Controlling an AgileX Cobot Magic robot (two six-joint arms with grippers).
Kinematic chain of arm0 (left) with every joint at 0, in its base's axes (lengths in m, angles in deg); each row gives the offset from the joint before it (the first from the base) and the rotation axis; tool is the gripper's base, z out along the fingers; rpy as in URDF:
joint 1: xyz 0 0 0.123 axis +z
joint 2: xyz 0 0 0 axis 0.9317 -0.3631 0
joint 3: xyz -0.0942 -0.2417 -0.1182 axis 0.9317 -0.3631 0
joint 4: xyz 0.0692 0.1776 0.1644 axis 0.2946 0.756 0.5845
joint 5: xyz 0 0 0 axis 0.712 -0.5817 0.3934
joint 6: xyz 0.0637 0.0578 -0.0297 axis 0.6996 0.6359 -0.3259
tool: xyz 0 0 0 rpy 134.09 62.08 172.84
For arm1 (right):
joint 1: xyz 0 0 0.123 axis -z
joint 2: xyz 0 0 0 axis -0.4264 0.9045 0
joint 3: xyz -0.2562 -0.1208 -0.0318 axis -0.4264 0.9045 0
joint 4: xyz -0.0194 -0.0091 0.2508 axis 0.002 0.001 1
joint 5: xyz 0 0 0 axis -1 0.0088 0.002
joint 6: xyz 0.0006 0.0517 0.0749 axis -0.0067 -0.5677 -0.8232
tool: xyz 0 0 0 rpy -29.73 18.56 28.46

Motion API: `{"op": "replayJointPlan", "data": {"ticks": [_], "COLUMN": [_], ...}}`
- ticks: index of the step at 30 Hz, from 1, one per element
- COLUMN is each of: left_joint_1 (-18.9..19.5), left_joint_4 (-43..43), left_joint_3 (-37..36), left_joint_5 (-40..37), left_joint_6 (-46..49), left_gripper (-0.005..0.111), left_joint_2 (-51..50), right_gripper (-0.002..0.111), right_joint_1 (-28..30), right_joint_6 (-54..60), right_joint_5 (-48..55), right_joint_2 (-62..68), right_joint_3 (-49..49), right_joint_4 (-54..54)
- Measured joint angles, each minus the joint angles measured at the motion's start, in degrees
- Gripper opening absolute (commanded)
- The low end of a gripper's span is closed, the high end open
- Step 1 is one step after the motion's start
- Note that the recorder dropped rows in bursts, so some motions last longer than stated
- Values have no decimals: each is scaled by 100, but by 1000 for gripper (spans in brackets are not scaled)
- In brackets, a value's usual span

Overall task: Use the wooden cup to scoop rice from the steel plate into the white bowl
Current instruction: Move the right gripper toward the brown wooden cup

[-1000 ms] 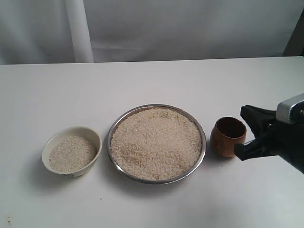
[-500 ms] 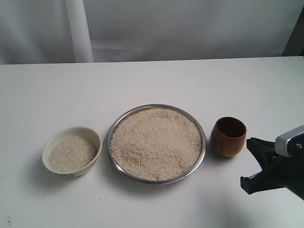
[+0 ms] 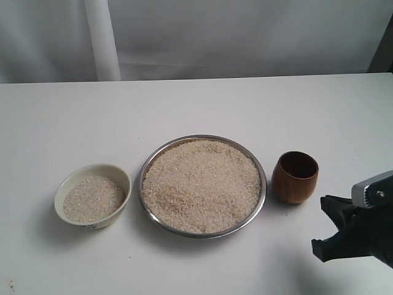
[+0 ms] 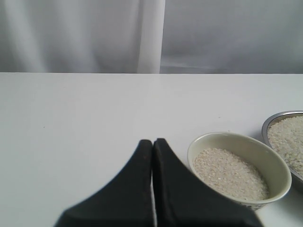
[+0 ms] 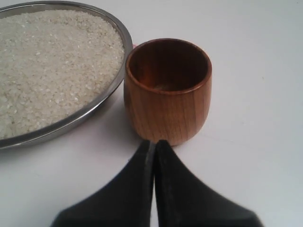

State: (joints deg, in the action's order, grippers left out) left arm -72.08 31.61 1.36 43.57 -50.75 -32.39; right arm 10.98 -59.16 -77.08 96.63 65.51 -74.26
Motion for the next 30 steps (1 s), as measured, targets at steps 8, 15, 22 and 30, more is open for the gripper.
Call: {"op": "replayJointPlan", "data": {"ticks": [8,15,22,30], "left_joint_1": [0,0,0,0], "left_joint_4": [0,0,0,0], "left_joint_3": [0,0,0,0], "left_joint_5": [0,0,0,0], "left_joint_6": [0,0,0,0], "left_gripper": [0,0,0,0], "left_joint_2": [0,0,0,0], "right_gripper": [18,105,105,105], "right_joint_1": [0,0,0,0], "right_joint_6": [-32,-42,-242,-480], "right_joint_5": [10,-63,-410,-917], "right_joint_2": [0,0,0,395], "right_joint_3": [0,0,0,-563], "right_joint_4": [3,15,151,274]}}
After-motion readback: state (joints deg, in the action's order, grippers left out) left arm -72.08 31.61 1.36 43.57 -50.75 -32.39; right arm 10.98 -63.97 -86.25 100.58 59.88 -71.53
